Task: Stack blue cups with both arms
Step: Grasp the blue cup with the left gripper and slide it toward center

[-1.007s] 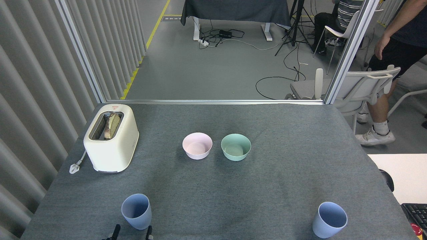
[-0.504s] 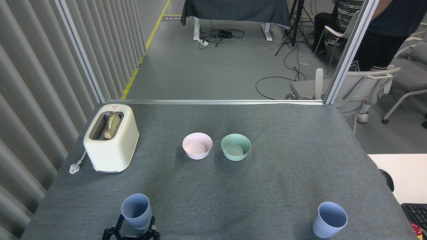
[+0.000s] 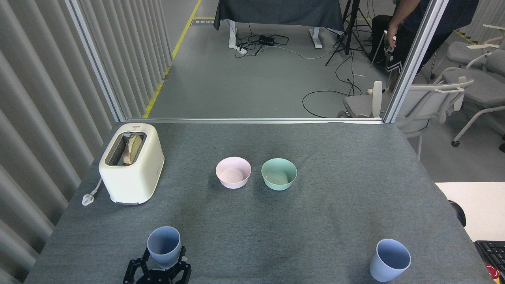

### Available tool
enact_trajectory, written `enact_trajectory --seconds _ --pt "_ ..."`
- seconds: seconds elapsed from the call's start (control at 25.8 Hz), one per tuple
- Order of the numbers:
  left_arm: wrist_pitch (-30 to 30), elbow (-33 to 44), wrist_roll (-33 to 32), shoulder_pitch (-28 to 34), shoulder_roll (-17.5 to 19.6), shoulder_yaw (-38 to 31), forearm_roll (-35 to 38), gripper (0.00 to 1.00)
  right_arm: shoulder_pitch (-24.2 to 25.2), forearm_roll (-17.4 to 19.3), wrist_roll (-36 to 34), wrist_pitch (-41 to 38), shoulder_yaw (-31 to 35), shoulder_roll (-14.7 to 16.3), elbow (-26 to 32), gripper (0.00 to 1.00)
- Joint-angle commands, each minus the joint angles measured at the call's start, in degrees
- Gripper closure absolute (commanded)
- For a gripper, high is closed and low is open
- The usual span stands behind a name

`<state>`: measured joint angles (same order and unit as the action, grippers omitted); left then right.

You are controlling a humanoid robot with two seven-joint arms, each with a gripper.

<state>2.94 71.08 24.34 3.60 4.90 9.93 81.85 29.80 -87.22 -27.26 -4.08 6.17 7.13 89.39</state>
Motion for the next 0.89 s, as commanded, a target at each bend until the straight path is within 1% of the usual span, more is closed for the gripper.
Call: enact_trajectory --seconds 0.0,0.04,0.12,0.23,0.39,0.43,0.5,0.62,0.74,0.85 --pt "-0.21 -1.12 0.01 -0.53 -0.06 0.0 -0.02 0.15 0.0 -0.05 0.37 -0.05 -0.02 -0.01 0.0 0.0" --pt "-0.21 -1.91 0.01 -1.14 -0.06 0.0 -0.02 0.16 0.0 -0.05 0.28 -0.05 -0.02 0.08 0.0 0.0" --pt "-0.12 -3.49 0.01 -2.02 0.03 0.0 -0.02 0.22 0.0 -0.05 0.28 -0.05 -0.02 0.08 0.0 0.0" --pt "-0.21 -3.84 0.01 -2.46 0.11 0.0 -0.02 0.3 0.0 -0.05 0.28 -0.05 -0.02 0.17 0.0 0.0" --pt "-0.65 -1.38 0.18 -2.11 -0.15 0.18 -0.11 0.32 0.0 -0.05 0.28 -0.05 -0.02 0.08 0.0 0.0" --pt "-0.65 0.11 0.18 -1.93 -0.15 0.97 -0.11 0.32 0.0 -0.05 0.28 -0.05 -0.02 0.08 0.0 0.0" --pt "-0.56 3.1 0.71 -1.76 -0.15 4.66 -0.11 0.33 0.0 -0.05 0.28 -0.05 -0.02 0.08 0.0 0.0" --pt "-0.56 3.72 1.06 -1.85 -0.59 10.55 -0.02 0.33 0.0 -0.14 0.28 -0.05 -0.02 0.08 0.0 0.0" --pt "-0.56 2.66 2.29 -2.46 -3.67 13.89 0.16 0.33 0.0 -0.05 0.28 -0.05 -0.02 -0.01 0.0 0.0" --pt "-0.56 -0.06 3.0 -3.6 -8.06 16.26 0.33 0.33 0.17 -0.05 0.19 0.04 0.16 -0.01 0.0 0.0"
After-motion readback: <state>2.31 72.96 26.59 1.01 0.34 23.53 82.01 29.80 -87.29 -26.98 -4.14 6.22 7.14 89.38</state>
